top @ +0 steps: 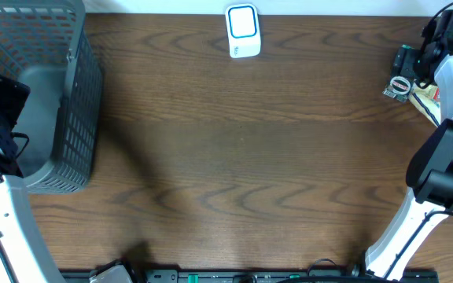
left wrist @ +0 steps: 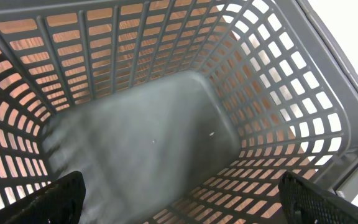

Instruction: Scan the item barcode

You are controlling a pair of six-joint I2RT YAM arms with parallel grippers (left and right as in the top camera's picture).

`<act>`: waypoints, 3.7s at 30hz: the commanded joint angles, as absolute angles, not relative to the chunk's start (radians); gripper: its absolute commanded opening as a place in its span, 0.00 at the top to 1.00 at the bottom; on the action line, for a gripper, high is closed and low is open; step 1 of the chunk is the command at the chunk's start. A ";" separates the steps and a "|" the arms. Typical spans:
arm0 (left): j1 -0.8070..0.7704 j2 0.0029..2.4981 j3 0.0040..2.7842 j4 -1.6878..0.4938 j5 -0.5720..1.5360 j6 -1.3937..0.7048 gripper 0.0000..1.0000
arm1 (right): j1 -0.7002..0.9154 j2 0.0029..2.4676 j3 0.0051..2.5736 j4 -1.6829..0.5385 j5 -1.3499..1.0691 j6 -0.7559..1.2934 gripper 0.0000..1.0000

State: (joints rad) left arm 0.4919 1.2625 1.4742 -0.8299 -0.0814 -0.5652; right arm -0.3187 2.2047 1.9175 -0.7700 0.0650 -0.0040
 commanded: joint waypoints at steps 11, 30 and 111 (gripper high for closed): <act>0.494 1.267 1.477 -0.830 -0.091 -0.566 0.02 | -0.178 1.850 1.925 -1.076 -0.243 -0.013 0.01; 0.494 1.267 1.477 -0.830 -0.091 -0.567 0.02 | -0.167 0.989 1.183 -0.948 -0.327 0.030 0.01; 0.494 1.267 1.477 -0.830 -0.091 -0.567 0.02 | -0.058 0.005 0.006 -0.072 -0.080 0.028 0.01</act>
